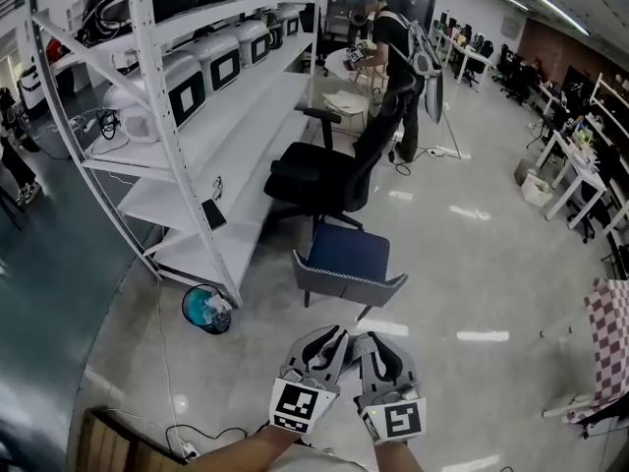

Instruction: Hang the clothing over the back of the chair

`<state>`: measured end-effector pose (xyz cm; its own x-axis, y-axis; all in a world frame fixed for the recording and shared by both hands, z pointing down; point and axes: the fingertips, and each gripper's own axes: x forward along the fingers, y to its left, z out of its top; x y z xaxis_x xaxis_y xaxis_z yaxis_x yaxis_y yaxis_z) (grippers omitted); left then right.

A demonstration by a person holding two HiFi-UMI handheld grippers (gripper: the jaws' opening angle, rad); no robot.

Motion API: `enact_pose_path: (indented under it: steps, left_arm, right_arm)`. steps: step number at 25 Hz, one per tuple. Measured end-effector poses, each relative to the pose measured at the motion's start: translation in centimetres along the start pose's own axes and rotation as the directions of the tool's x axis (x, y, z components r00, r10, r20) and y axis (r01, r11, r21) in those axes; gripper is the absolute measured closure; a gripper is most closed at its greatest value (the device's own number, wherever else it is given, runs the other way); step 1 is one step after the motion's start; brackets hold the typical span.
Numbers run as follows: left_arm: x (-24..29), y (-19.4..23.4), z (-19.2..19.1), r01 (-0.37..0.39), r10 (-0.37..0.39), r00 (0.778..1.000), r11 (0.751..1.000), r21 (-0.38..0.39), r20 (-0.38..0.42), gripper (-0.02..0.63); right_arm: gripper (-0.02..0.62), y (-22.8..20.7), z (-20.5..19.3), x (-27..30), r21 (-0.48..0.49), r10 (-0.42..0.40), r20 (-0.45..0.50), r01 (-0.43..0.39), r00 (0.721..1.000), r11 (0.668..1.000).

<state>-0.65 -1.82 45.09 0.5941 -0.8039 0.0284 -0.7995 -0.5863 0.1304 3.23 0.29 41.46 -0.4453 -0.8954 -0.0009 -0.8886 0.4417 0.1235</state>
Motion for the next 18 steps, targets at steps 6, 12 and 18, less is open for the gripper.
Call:
enact_pose_path:
  steps: [6, 12, 18]
  left_arm:
    - [2.3, 3.2, 0.1, 0.043, -0.043, 0.999, 0.999, -0.022, 0.004, 0.557]
    - [4.0, 6.4, 0.5, 0.047, -0.047, 0.999, 0.997, -0.058, 0.014, 0.557]
    - [5.9, 7.4, 1.5, 0.053, -0.051, 0.998, 0.996, -0.073, 0.028, 0.557]
  right_arm:
    - [0.569, -0.9, -0.1, 4.2, -0.018, -0.052, -0.020, 0.051, 0.998, 0.999]
    - [0.569, -1.5, 0.5, 6.5, -0.028, -0.089, -0.031, 0.088, 0.996, 0.996]
    - [0.569, -2.7, 0.8, 8.0, -0.019, -0.084, -0.037, 0.083, 0.996, 0.996]
